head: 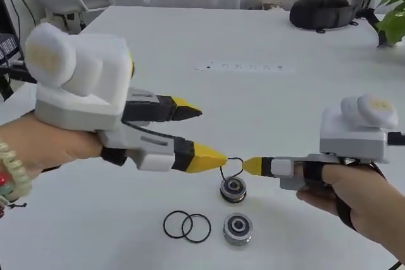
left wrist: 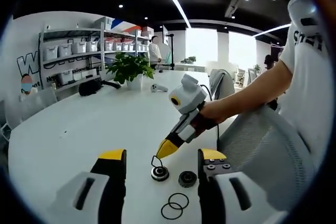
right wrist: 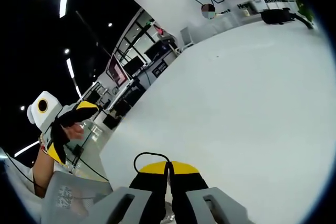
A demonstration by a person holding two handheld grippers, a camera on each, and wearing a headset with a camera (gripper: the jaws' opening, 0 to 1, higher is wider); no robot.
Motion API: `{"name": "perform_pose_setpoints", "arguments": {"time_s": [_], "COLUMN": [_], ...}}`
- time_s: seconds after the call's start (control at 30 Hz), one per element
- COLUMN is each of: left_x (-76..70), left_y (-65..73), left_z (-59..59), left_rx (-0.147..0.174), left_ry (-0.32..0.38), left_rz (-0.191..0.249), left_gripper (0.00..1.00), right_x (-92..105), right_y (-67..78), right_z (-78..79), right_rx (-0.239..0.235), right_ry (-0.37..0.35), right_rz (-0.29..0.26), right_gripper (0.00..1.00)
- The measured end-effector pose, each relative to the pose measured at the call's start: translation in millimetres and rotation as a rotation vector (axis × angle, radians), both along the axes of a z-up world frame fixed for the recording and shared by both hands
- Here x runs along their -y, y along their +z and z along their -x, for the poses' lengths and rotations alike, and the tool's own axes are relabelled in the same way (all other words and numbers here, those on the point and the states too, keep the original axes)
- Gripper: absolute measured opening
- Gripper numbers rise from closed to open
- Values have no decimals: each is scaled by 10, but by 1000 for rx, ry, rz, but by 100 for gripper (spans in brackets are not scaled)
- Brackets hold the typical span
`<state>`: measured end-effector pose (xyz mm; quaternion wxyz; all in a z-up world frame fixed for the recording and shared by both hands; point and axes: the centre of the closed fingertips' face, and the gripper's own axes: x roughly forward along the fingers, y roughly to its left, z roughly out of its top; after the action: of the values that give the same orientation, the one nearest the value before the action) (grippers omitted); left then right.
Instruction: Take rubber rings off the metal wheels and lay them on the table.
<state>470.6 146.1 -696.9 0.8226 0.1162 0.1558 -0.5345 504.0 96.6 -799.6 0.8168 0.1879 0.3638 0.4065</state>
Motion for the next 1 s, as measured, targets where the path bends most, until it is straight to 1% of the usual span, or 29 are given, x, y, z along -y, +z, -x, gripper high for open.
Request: {"name": "perform_pose_setpoints", "arguments": {"time_s": [0.03,0.1,0.27,0.33,0.4,0.47,0.57,0.67,0.73,0.8,0.87,0.9,1.0], "left_x": [-58,-167,-363,-440,-519,-565,-630,-692,-734,-754,-766,-767,-765], "left_y": [9,18,74,83,82,76,37,-28,-76,-126,-188,-202,-319], "left_z": [28,53,160,198,222,260,352,425,441,465,496,502,548], "left_rx": [3,23,36,41,53,53,42,32,20,10,-8,-12,-36], "left_ry": [8,29,62,81,107,117,132,152,186,205,220,222,234], "left_rz": [-8,-32,-26,-26,-36,-35,-26,-27,-18,-4,6,7,9], "left_gripper": [52,53,56,58,62,63,64,67,69,71,73,73,74], "right_x": [-5,-25,-57,-70,-83,-95,-115,-143,-156,-169,-183,-186,-198], "right_y": [4,10,17,24,32,36,29,30,30,25,14,10,2], "right_z": [2,14,38,49,56,66,90,116,127,139,156,161,178], "right_rx": [0,1,1,-2,-4,-7,-9,-9,-7,-5,-4,-3,1], "right_ry": [2,10,24,29,34,38,48,61,68,77,88,92,102], "right_rz": [-1,-2,-4,-9,-16,-20,-17,-16,-14,-9,-2,1,9], "right_gripper": [0,0,0,0,0,0,0,0,0,0,0,0,0]}}
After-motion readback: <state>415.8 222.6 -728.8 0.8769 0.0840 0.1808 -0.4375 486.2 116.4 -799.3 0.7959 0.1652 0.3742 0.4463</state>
